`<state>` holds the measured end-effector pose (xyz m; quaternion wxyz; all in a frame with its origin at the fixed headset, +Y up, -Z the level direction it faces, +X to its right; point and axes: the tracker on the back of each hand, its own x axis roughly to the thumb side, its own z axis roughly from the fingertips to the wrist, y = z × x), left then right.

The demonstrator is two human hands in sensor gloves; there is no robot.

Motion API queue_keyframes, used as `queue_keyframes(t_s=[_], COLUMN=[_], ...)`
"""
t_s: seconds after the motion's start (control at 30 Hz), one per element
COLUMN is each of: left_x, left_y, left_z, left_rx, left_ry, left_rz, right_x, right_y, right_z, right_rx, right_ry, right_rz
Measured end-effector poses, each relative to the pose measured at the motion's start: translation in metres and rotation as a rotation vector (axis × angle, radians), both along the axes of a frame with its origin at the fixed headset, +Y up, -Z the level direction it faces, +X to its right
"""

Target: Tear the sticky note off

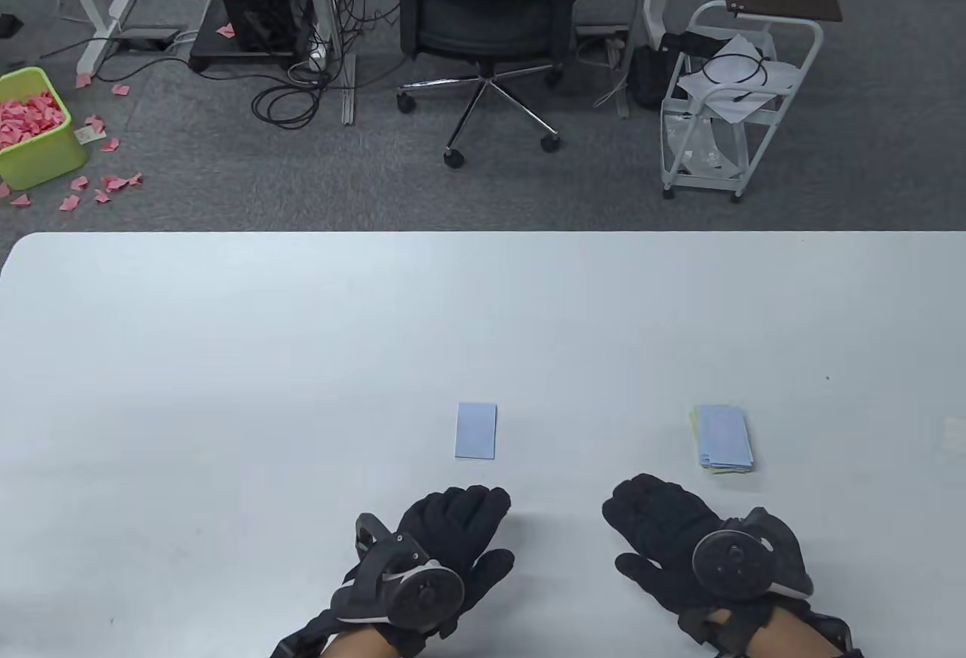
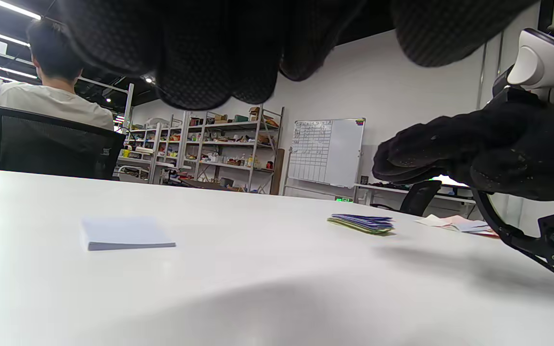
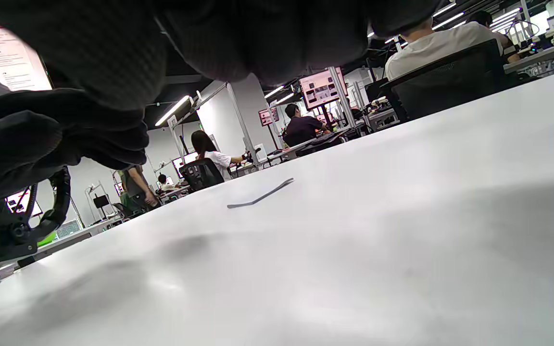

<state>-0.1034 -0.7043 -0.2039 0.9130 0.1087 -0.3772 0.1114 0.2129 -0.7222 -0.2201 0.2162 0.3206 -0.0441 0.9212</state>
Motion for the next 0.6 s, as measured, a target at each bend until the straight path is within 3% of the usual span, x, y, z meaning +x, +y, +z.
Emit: queue_keyframes(t_s=[0.3,0.6], left_x=[0.004,-0.001], left_y=[-0.002,-0.004], left_z=[-0.004,-0.049], left_rx=[-0.025,-0.149], left_ry=[0.027,0.178], left_rz=[-0.031,-0.055], right_x=[-0.002,0.000], right_y=[-0.002,-0.001], right_z=[0.000,-0.002], right_rx=[-0.016,-0.033], right_ry=[0.002,-0.002], right_rz=[0.013,-0.009])
